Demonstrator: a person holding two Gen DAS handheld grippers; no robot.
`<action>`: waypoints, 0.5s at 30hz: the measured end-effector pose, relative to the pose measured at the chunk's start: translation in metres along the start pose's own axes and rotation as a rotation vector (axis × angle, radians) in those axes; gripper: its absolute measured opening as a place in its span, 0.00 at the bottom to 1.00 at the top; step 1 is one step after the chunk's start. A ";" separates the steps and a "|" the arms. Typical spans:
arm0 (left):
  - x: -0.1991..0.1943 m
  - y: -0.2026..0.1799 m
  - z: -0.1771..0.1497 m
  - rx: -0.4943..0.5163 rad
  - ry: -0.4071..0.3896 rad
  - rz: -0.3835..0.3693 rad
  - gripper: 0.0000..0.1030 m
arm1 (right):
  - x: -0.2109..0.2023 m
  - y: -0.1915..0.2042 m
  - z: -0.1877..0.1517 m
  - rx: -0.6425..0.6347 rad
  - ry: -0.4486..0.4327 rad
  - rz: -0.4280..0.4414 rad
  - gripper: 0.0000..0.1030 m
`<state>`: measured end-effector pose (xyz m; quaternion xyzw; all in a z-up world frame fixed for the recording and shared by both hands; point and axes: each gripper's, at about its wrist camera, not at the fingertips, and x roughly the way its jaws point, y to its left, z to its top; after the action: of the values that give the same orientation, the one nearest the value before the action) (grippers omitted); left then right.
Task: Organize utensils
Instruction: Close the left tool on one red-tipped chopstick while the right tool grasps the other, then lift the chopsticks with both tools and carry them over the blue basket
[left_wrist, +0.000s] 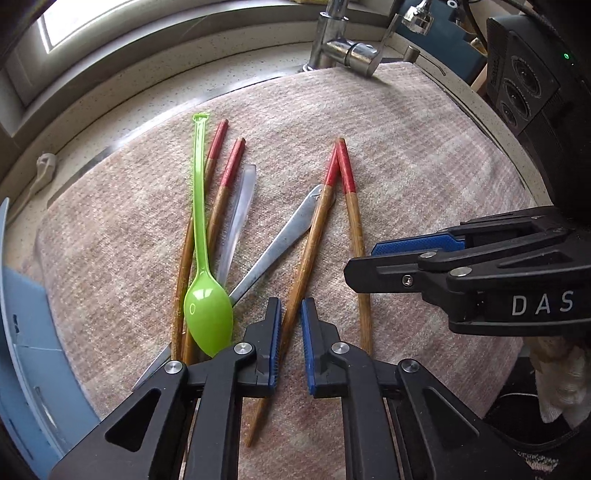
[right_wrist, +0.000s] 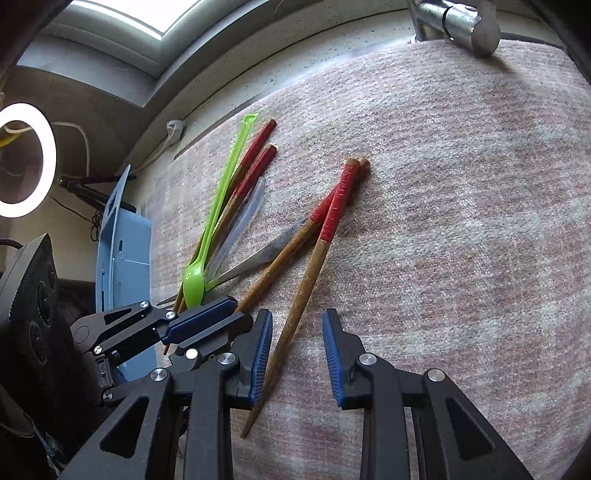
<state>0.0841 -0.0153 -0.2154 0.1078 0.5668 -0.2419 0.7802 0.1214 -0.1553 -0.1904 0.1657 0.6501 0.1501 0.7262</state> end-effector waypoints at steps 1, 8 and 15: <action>0.000 0.001 -0.001 -0.007 -0.002 -0.005 0.09 | 0.001 0.002 0.000 -0.014 0.000 -0.020 0.21; -0.003 0.005 -0.009 -0.072 -0.022 -0.043 0.08 | 0.002 0.005 0.000 -0.071 0.003 -0.076 0.12; -0.004 -0.012 -0.018 -0.072 -0.014 -0.036 0.08 | -0.008 -0.019 0.002 -0.042 0.023 -0.061 0.06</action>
<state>0.0624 -0.0162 -0.2164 0.0678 0.5715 -0.2361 0.7830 0.1222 -0.1763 -0.1910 0.1287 0.6600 0.1432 0.7262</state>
